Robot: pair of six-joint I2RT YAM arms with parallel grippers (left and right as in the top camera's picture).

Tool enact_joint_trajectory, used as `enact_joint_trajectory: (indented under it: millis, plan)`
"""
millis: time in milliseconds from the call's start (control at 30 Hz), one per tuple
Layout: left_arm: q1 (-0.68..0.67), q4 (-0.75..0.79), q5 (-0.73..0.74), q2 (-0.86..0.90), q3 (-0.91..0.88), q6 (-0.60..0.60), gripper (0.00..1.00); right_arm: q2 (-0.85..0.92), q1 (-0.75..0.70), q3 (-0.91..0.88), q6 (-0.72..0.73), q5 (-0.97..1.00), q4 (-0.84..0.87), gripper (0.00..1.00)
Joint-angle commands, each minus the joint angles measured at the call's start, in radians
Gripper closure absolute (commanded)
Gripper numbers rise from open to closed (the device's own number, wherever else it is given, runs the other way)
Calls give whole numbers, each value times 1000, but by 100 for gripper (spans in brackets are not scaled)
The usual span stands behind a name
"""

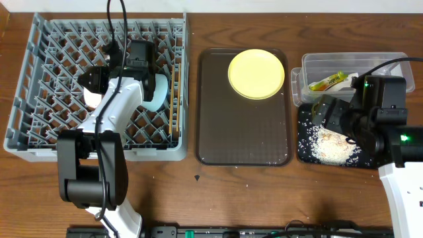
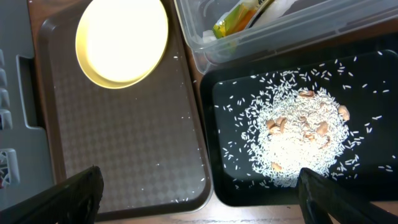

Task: Sort waste into correct bins and load items into the dishwasher
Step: 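Carry the pink bowl into the dish rack and stand it upright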

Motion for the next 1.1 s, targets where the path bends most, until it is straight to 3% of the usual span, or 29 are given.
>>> enact_joint_trajectory:
  millis: [0,167,300,333,633,700,1000,1067]
  plan:
    - [1,0,38,13,-5,-17,53,1,-10,5,10,3,2,4]
    - [-6,0,37,11,-5,-16,52,1,-10,5,10,2,2,4]
    - [0,1,37,11,-5,-17,88,1,-10,5,10,2,1,4]
    - [2,3,36,11,-5,-22,92,1,-10,5,10,2,0,3]
    - [27,38,37,11,-5,-80,91,1,-10,5,10,-24,-2,4]
    - [27,42,45,11,-5,-80,87,1,-10,5,10,-24,-2,4]
    - [29,100,108,11,-5,-79,83,1,-10,5,10,-24,-2,4]
    - [29,95,153,11,-7,-80,76,1,-10,5,10,-24,-2,4]
